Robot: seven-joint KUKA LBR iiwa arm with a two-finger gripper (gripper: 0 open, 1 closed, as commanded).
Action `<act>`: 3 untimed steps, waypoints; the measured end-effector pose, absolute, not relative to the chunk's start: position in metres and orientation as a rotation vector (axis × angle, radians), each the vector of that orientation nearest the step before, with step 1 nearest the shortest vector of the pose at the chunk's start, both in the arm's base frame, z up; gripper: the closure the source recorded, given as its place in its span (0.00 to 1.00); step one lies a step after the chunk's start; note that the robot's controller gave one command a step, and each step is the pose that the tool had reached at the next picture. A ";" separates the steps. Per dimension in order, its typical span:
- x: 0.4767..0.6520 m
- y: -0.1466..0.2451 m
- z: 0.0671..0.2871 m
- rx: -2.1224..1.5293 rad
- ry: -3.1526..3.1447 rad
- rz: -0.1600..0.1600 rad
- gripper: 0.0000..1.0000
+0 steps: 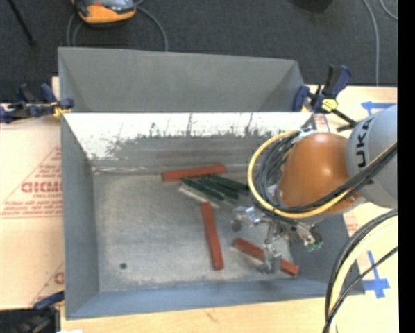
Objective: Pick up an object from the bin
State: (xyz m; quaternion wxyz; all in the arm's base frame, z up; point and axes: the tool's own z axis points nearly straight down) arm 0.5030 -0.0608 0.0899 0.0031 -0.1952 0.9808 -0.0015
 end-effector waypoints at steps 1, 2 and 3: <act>0.526 -0.106 0.071 -0.358 3.115 0.001 1.00; 0.526 -0.106 0.071 -0.357 3.115 0.001 1.00; 0.510 -0.074 0.186 -0.174 3.133 0.000 1.00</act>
Offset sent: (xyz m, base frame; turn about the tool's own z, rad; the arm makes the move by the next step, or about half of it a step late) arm 0.0000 0.0000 0.0000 0.0000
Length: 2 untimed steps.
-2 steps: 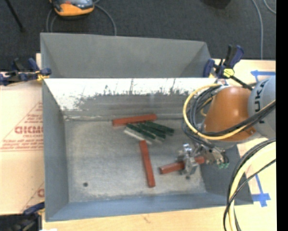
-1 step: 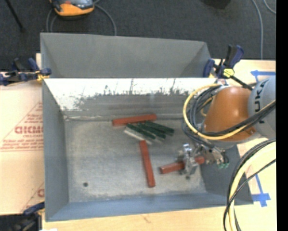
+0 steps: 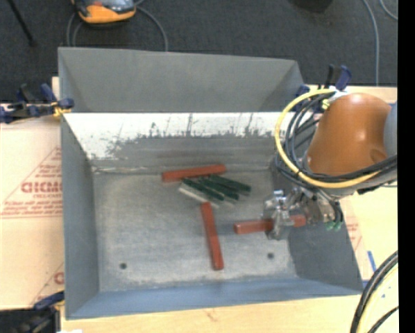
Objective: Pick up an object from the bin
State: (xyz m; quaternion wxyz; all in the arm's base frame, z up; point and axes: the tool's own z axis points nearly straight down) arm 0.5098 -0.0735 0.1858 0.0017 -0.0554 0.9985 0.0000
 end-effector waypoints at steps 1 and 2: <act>0.510 -0.074 0.186 -0.173 3.133 0.001 1.00; 0.487 -0.073 0.236 -0.164 3.143 0.001 1.00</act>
Offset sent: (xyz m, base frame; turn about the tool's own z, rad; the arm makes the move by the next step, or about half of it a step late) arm -0.0345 0.0009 0.0840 0.0085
